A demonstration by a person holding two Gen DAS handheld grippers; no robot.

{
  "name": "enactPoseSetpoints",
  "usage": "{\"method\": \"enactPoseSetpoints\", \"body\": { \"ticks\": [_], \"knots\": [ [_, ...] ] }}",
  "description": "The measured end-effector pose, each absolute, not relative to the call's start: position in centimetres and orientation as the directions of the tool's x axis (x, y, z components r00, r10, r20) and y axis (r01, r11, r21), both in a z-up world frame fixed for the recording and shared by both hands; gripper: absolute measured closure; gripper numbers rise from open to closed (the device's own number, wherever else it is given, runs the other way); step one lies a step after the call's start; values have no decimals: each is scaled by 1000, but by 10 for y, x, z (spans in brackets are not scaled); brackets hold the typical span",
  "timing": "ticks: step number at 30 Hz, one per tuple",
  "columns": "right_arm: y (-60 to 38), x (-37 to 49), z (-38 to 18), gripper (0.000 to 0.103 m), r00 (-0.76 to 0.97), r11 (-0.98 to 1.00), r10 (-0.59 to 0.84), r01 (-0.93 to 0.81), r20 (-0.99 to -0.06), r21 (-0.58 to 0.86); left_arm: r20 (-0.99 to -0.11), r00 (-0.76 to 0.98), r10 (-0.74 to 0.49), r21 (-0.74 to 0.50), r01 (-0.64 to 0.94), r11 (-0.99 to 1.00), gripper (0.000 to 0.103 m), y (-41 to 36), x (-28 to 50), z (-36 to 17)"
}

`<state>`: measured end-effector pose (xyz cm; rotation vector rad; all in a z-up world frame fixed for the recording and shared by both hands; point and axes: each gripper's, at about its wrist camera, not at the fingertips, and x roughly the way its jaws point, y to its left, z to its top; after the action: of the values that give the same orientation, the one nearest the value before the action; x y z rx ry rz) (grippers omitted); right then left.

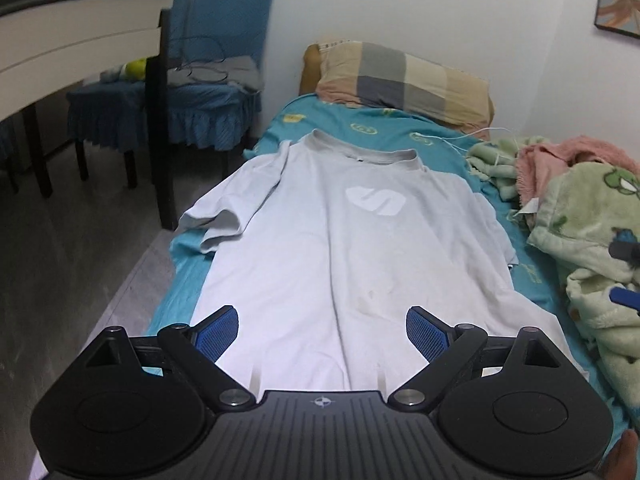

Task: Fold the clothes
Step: 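Lay the T-shirt flat on the bed and open both grippers, then grasp the sleeve nearest the right gripper with the right gripper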

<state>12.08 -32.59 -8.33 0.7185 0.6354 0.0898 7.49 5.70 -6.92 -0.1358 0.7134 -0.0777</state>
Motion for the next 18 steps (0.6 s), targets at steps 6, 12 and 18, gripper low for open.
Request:
{"method": "enactPoseSetpoints", "body": {
  "ticks": [6,12,18],
  "knots": [
    [-353,150,-120,32,822,493,343,254,-454,832,-648,744,-163,-231,12,973,10,52,91,-81],
    [-365,210,-177,31,835,218,344,374,-430,901,-672,713,-197,-334,-54,941,10,57,117,-103],
    [-353,271,-235,31,825,125,339,438,-453,890,-703,679,-211,-359,-82,930,10,62,149,-130]
  ]
}}
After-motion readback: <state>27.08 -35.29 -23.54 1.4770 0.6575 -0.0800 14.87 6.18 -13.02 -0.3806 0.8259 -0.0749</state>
